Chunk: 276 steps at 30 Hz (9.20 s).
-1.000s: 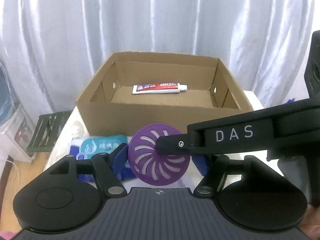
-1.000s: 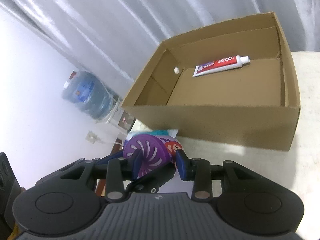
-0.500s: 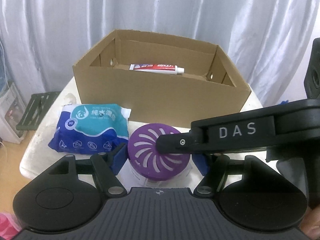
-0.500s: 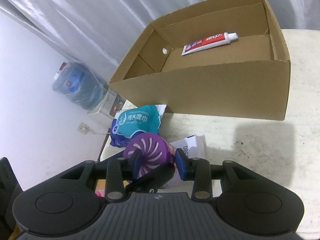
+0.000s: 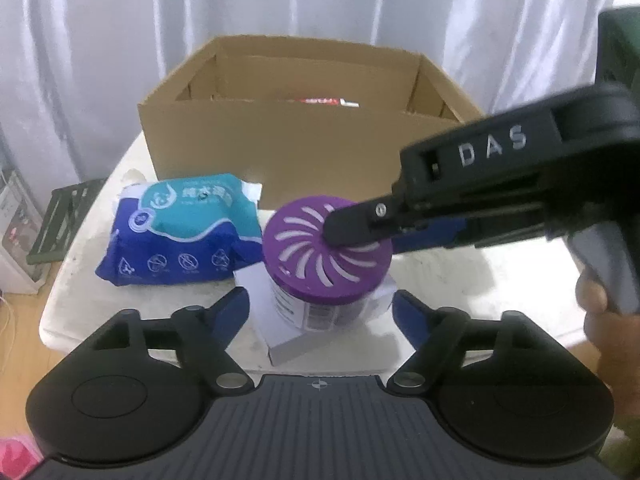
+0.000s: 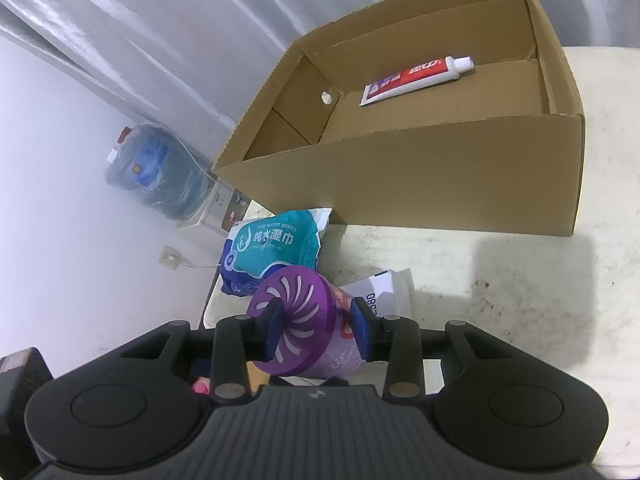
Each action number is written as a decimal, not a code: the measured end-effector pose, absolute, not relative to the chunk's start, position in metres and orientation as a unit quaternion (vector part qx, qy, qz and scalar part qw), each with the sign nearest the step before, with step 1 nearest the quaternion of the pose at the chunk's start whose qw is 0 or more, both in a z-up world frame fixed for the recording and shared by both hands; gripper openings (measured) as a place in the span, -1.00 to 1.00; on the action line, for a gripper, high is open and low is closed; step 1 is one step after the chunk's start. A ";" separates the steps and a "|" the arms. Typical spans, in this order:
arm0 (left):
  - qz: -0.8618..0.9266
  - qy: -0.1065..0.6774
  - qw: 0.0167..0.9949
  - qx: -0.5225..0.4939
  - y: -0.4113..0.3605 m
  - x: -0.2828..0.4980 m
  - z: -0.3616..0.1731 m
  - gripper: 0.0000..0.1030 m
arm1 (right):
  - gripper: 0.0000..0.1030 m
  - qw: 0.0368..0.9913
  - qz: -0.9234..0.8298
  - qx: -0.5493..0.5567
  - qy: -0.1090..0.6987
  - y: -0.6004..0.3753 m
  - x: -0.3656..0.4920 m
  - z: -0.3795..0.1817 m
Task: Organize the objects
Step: 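Close the left gripper around the purple air-freshener canister, then hold the purple canister slightly raised above the white carton with the right gripper, then carry the purple canister with the right gripper over the cardboard box, then lower the purple canister into the cardboard box and open the right gripper, then move the right gripper to the white carton and close on it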
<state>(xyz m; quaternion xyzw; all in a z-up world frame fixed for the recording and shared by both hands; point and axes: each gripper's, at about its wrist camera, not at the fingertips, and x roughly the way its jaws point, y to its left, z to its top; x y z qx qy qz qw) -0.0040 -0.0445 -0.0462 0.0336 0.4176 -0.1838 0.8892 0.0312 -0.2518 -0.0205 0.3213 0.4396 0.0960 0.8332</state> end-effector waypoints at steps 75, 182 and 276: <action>-0.164 0.435 0.883 0.068 -0.072 -0.017 -0.046 0.22 | -0.15 0.817 0.095 0.342 0.454 -0.261 0.022 -0.023; -0.028 0.293 0.953 0.068 -0.073 -0.050 0.079 0.19 | -0.12 0.853 0.227 0.302 0.361 -0.251 0.026 0.099; -0.132 0.394 0.896 0.156 -0.063 0.074 0.121 0.73 | -0.11 0.726 0.157 0.511 0.433 -0.370 0.177 -0.006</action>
